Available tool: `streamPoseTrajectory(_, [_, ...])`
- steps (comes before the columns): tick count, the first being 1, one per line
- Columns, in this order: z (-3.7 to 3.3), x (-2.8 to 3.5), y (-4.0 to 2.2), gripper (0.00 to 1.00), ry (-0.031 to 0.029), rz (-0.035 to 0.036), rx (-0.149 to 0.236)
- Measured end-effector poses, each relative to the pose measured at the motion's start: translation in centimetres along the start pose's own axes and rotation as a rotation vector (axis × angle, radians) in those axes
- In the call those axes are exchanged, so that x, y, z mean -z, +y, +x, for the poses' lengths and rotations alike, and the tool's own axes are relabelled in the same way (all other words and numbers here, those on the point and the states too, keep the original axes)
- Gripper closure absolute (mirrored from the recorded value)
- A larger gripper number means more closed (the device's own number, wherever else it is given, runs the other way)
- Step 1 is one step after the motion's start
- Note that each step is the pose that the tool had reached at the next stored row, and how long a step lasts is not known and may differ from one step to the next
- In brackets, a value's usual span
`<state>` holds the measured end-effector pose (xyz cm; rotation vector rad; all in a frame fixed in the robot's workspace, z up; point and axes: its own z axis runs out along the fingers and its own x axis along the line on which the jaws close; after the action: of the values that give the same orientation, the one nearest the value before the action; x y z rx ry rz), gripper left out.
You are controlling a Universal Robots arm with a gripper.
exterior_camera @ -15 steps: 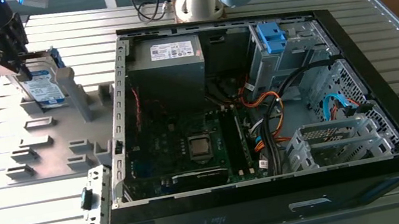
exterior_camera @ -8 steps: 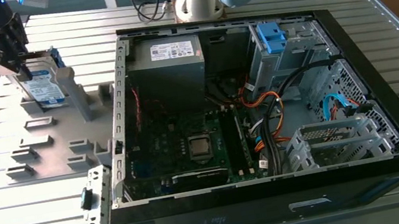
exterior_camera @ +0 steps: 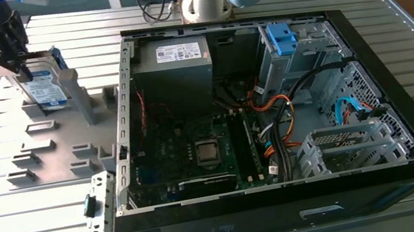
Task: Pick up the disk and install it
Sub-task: 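Pick up the disk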
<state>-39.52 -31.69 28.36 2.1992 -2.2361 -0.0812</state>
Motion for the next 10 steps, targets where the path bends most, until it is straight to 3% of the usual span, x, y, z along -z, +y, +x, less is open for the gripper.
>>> streamPoseTrajectory(10, [-0.02,0.57,0.02,0.64,0.0000,0.0000,0.000])
